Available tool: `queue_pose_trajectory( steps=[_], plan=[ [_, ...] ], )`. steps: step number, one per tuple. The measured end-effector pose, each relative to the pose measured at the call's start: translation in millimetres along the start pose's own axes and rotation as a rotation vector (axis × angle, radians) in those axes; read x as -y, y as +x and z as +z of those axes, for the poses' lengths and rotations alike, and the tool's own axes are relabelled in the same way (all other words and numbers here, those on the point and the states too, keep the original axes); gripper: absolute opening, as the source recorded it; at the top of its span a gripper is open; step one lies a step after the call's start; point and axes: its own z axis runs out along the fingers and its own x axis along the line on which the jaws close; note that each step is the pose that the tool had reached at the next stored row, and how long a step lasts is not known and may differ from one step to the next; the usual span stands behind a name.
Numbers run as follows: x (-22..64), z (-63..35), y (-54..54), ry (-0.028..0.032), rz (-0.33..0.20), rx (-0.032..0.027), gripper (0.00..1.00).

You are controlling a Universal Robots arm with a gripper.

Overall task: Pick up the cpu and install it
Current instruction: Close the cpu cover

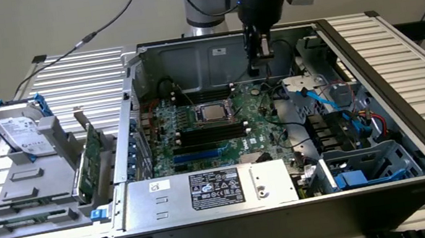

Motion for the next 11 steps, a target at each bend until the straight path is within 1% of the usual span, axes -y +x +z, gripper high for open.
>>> queue_pose_trajectory(
  steps=[1, 2, 4, 7, 9, 11],
  plan=[
    [-11.3, -0.2, 0.2, 0.0158, 0.0, 0.0019, 0.11],
    [-13.6, 0.1, 0.3, 0.0204, 0.0, 0.0044, 0.11],
    [-16.0, 0.8, 0.3, 0.0237, 0.0, 0.0127, 0.11],
    [-17.5, 3.0, 0.3, 0.0249, -0.002, 0.0227, 0.11],
    [-17.7, 5.3, 0.2, 0.0248, -0.004, 0.0268, 0.11],
    [-17.9, 8.7, 0.2, 0.0247, -0.005, 0.0283, 0.11]
  ],
)
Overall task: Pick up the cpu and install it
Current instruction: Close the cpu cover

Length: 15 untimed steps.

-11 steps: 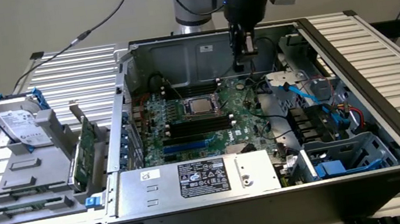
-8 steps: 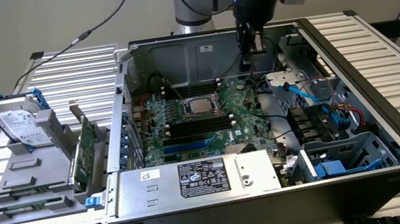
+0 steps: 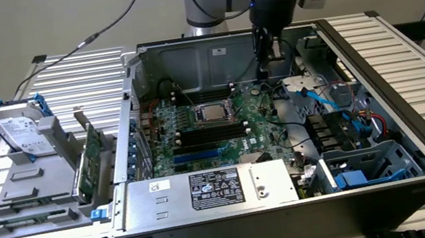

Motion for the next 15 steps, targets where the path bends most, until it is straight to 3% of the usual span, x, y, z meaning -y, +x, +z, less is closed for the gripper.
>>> queue_pose_trajectory(
  steps=[15],
  plan=[
    [2.1, 27.4, -1.6, -0.0005, -0.03, 0.0015, 0.11]
  ],
)
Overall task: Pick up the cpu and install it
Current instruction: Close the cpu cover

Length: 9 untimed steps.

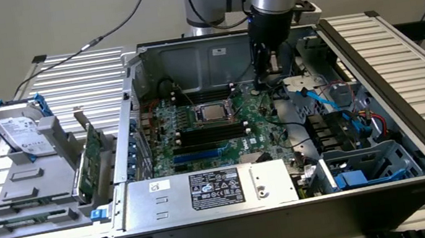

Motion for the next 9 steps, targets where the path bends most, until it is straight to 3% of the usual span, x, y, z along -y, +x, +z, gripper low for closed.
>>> queue_pose_trajectory(
  steps=[9],
  plan=[
    [8.0, 12.3, 0.3, 0.0015, -0.018, -0.0006, 0.11]
  ],
)
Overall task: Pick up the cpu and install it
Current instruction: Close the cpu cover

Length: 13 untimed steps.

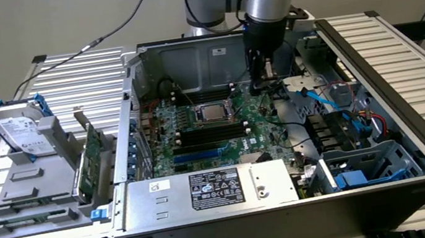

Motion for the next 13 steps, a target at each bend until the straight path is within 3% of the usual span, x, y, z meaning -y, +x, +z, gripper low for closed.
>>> queue_pose_trajectory(
  steps=[2, 8, 13],
  plan=[
    [0.3, 0.0, 0.0, 0.0028, -0.001, -0.0004, 0.11],
    [2.6, 0.0, 0.1, 0.0216, -0.002, -0.0017, 0.11],
    [10.0, -0.1, 0.4, 0.0307, -0.002, -0.0019, 0.11]
  ],
)
